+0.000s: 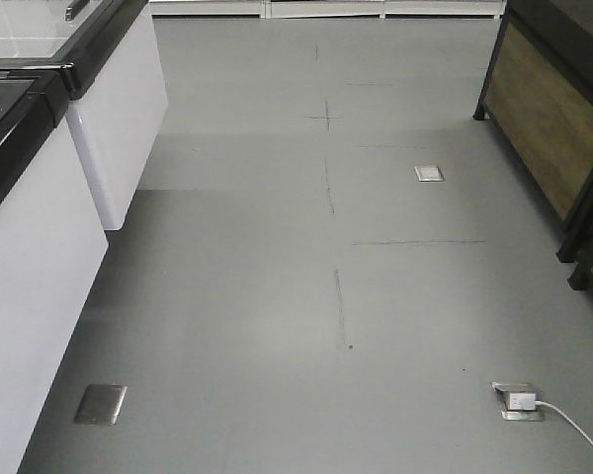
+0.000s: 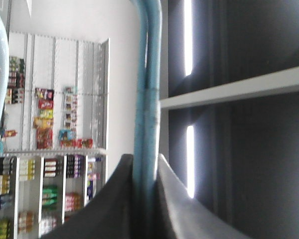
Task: Left arm holds basket, right arm returns cookies
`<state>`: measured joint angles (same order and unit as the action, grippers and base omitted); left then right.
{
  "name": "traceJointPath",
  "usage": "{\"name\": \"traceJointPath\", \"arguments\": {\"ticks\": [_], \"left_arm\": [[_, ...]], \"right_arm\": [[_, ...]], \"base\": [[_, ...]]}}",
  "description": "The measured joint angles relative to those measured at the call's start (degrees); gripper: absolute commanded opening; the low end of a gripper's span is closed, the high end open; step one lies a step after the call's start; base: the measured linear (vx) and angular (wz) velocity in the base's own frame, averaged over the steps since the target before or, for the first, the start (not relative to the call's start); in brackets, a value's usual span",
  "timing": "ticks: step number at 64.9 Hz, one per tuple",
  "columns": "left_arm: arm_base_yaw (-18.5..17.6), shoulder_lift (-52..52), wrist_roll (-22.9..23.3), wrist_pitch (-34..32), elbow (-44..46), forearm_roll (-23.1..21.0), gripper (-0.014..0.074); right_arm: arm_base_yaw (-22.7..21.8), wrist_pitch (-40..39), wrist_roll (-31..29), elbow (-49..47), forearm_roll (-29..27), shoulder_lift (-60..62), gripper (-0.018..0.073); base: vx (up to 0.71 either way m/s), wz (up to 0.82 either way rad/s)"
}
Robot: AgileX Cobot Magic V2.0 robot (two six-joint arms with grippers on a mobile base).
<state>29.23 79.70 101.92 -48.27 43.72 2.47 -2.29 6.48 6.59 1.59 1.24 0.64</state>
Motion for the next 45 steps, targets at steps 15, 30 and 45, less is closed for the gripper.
{"name": "traceJointPath", "arguments": {"ticks": [15, 30, 45], "left_arm": [[-5.9, 0.0, 3.7, 0.9, 6.0, 8.4, -0.0006], [-12.4, 0.0, 4.6, 2.1, 8.2, 11.5, -0.0006], [-20.4, 0.0, 5.7, 6.8, 8.2, 14.7, -0.0006]], "right_arm": [[0.0, 0.0, 0.0, 0.0, 0.0, 0.0, -0.0006], [0.0, 0.0, 0.0, 0.0, 0.0, 0.0, -0.0006], [0.0, 0.0, 0.0, 0.0, 0.0, 0.0, -0.0006]], "base": [[0.0, 0.0], [0.0, 0.0], [0.0, 0.0]]}}
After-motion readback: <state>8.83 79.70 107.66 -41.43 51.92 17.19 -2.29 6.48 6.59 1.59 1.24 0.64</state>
